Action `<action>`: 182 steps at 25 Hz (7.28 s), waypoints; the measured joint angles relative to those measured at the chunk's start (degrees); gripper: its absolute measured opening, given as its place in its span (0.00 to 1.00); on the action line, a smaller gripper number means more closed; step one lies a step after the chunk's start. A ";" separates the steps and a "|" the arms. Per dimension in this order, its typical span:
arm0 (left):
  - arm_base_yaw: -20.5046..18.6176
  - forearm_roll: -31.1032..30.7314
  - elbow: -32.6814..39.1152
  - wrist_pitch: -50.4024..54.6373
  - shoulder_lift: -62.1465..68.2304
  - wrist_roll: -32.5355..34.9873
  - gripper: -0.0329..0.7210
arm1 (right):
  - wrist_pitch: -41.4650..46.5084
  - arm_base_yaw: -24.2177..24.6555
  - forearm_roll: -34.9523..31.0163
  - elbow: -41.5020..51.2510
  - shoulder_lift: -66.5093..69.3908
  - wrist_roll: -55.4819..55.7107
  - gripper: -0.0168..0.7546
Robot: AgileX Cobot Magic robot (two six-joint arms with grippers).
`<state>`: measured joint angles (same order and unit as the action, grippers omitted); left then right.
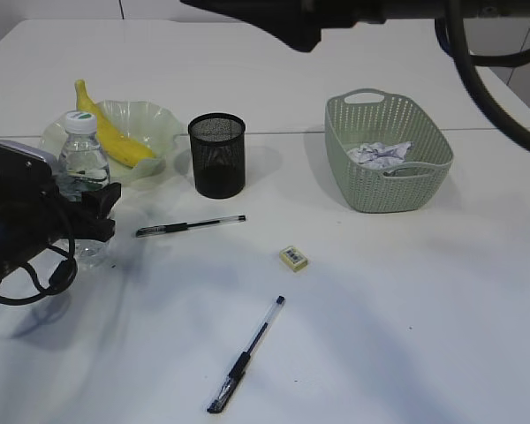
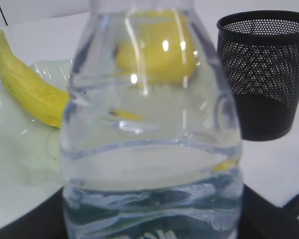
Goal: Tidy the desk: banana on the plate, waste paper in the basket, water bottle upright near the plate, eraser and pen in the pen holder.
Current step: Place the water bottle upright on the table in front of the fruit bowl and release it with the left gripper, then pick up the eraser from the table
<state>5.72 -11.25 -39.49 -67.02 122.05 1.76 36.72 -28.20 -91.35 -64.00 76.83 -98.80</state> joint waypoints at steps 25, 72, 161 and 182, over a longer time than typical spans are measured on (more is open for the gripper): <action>0.00 1.44 3.13 0.39 -1.09 0.00 0.77 | 0.00 0.00 0.00 0.00 0.90 0.00 0.79; 0.00 7.22 4.14 80.47 -68.97 -12.66 0.82 | -12.70 0.00 -3.33 0.00 0.90 3.59 0.77; 0.00 16.13 -6.12 122.89 -72.65 -8.73 0.79 | 33.18 0.00 88.29 -48.54 59.44 98.80 0.65; 0.00 16.13 -6.12 121.41 -72.65 -8.73 0.79 | 33.08 0.00 88.03 -48.54 60.95 98.80 0.65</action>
<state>5.72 4.88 -45.61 54.39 49.40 -6.97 69.80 -28.20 -3.32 -112.54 137.78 0.00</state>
